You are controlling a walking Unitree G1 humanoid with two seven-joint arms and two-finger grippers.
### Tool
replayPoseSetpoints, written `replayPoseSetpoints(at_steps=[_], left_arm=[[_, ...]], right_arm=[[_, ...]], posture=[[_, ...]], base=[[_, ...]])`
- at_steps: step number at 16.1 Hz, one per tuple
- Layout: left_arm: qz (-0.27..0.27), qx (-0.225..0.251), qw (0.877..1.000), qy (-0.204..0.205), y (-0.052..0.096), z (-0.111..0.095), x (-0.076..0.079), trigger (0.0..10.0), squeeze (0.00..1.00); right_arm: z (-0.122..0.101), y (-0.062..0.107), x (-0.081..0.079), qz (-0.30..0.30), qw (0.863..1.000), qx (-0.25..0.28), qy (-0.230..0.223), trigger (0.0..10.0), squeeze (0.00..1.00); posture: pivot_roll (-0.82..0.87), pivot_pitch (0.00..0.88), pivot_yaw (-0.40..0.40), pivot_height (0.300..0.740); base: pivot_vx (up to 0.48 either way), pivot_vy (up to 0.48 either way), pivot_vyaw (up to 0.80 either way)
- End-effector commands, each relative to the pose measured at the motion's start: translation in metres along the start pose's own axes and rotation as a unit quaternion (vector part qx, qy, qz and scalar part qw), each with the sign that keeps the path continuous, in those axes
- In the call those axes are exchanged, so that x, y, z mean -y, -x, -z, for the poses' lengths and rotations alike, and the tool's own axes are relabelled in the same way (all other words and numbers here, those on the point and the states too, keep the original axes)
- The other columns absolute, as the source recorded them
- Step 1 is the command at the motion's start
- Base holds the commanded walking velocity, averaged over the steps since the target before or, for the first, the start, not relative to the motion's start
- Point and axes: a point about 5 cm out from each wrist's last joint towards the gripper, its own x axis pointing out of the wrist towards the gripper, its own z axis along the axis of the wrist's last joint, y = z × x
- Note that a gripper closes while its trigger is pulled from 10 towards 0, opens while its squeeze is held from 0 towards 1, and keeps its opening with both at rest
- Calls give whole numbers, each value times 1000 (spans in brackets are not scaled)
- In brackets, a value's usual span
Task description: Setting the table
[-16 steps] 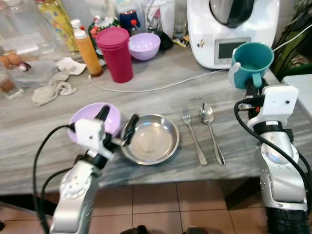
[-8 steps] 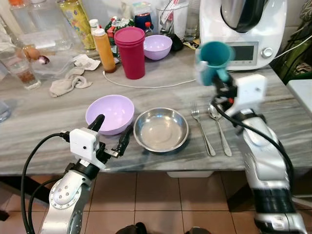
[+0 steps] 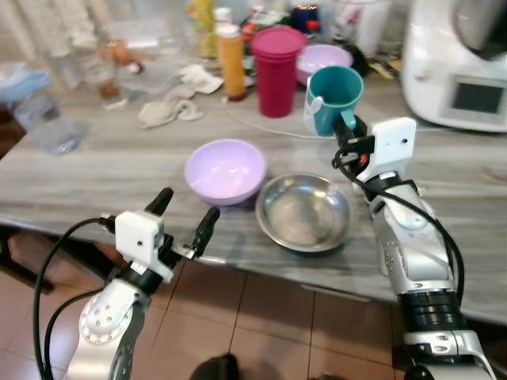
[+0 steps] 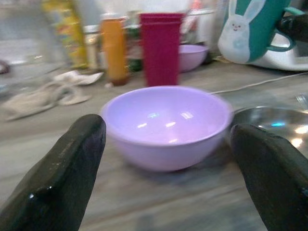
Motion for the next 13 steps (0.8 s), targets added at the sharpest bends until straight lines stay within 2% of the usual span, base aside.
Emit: replayPoseSetpoints(at_steps=[1,4,7,9,13], left_arm=[[14,-4,1000,-14,2,-1,0,10000,0],[41,-5,999,-20,1,-1,2,10000,0],[52,-9,999,-10,0,1,5,10000,0],[57,-14,998,-3,-2,7,9,10000,0],[78,-14,997,7,-5,11,11,10000,0]], right_arm=[[-6,-4,-1,2,1000,17,-1,10000,0],[0,1,5,24,1000,3,3,10000,0],[4,9,10,48,999,-17,19,10000,0],[19,25,8,53,998,-44,5,10000,0],[26,24,2,42,997,-60,-7,10000,0]], posture=[[-133,157,77,740],[-137,157,77,740],[-138,156,76,740],[-148,157,76,740],[-148,157,82,740]], base=[[0,0,0],[0,0,0],[0,0,0],[0,0,0],[0,0,0]])
